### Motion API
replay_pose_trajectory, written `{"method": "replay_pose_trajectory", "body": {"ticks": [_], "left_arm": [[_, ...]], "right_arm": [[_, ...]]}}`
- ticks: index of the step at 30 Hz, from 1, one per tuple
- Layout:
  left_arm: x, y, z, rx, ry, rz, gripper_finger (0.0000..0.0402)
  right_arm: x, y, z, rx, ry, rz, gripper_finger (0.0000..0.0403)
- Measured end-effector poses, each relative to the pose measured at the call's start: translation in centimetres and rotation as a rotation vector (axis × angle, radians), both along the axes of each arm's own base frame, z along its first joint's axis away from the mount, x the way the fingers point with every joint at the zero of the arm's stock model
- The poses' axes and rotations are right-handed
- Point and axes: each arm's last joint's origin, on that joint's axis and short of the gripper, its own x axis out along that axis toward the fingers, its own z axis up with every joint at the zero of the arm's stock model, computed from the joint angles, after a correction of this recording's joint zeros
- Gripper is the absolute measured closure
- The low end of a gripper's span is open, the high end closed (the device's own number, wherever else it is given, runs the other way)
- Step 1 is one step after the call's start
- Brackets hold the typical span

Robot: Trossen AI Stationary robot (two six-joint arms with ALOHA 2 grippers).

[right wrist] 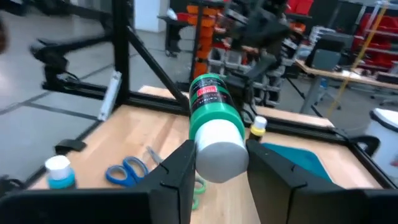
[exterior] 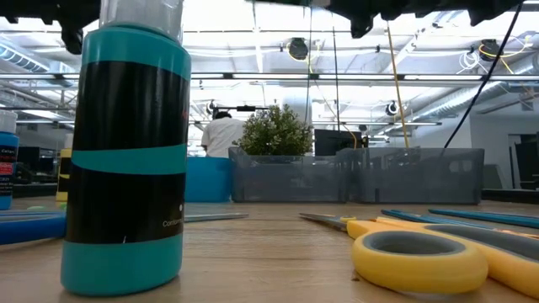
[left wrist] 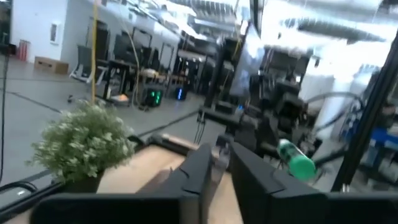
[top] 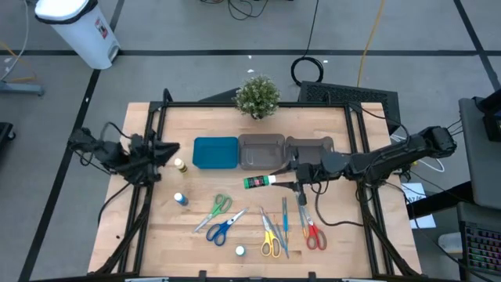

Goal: Pick & Place Paint Supplies
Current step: Put the green paint bottle into the blue bin

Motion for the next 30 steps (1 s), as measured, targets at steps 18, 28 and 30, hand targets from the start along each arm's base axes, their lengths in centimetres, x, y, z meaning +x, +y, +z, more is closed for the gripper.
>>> {"method": "replay_pose_trajectory", "body": {"ticks": [18, 28, 30], "left_arm": [[12.6, -5.7, 1.5, 0.136, 0.329, -0.170, 0.0132], [20.1, -6.7, 0.6, 0.187, 0.717, -0.218, 0.0141], [21.0, -6.7, 0.0, 0.198, 0.786, -0.205, 0.0137]], "right_arm": [[5.9, 1.0, -1.2, -0.026, 0.292, -0.131, 0.0293], [6.7, 2.2, -1.1, -0.056, 0.356, -0.119, 0.0292], [6.7, 2.2, -1.0, -0.055, 0.353, -0.118, 0.0295]]}}
